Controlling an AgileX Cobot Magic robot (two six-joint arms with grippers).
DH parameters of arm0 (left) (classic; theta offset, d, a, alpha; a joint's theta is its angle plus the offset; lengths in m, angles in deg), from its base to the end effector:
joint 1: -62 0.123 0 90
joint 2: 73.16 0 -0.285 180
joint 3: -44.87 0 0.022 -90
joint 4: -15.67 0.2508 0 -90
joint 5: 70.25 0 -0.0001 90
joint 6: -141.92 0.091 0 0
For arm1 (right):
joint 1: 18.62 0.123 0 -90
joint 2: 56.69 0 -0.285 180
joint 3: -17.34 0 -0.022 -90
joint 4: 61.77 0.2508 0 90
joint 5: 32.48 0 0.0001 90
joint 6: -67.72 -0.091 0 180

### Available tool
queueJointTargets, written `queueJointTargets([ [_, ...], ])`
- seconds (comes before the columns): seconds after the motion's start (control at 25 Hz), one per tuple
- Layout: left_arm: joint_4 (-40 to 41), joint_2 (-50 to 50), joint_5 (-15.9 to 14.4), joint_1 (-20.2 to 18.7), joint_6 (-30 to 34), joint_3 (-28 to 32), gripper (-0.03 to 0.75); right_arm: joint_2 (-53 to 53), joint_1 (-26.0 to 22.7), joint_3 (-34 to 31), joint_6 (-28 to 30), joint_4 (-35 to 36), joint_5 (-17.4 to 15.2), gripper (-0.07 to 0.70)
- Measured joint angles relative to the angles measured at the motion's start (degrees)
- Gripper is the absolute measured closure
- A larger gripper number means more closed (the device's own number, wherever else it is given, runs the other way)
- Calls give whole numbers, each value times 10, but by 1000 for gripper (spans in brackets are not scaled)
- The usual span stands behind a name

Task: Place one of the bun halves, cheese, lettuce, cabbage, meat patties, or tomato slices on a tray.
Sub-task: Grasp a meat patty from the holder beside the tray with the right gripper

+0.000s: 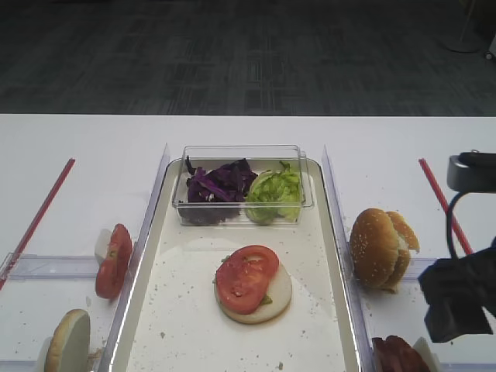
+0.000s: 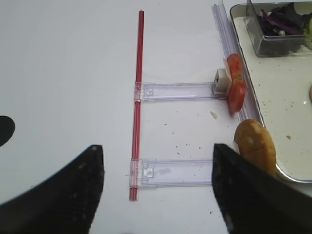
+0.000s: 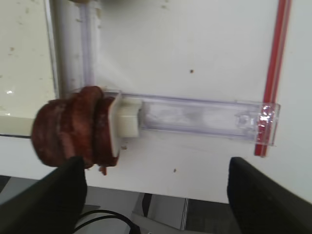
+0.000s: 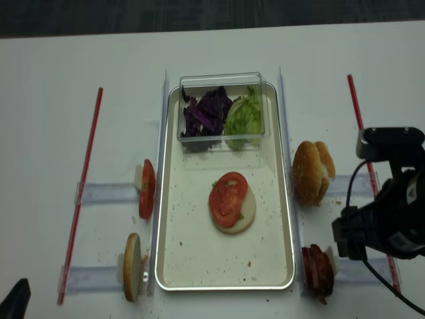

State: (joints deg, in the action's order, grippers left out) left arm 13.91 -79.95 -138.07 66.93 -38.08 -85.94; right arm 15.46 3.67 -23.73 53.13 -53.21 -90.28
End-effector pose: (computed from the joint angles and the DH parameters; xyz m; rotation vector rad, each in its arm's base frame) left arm -0.0116 -0.0036 0.2646 -0.0890 2.1585 0.0122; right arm 0.1495 0.0737 0.2265 -0.0977 3.0220 0.2656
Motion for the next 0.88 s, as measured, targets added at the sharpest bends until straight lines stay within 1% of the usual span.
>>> queueJointTargets([
  [0.16, 0, 0, 0, 0, 0, 0, 278, 36, 87, 31, -53, -4, 5, 25],
  [0.32, 0, 0, 0, 0, 0, 0, 278, 91, 161, 63, -94, -7, 23, 25],
  [0.48, 0, 0, 0, 0, 0, 0, 278, 143, 212, 92, -124, -12, 35, 25],
  [0.68, 0, 0, 0, 0, 0, 0, 278, 172, 225, 102, -139, -3, 53, 41],
  [0.88, 0, 0, 0, 0, 0, 0, 278, 173, 226, 102, -146, 11, 57, 54],
])
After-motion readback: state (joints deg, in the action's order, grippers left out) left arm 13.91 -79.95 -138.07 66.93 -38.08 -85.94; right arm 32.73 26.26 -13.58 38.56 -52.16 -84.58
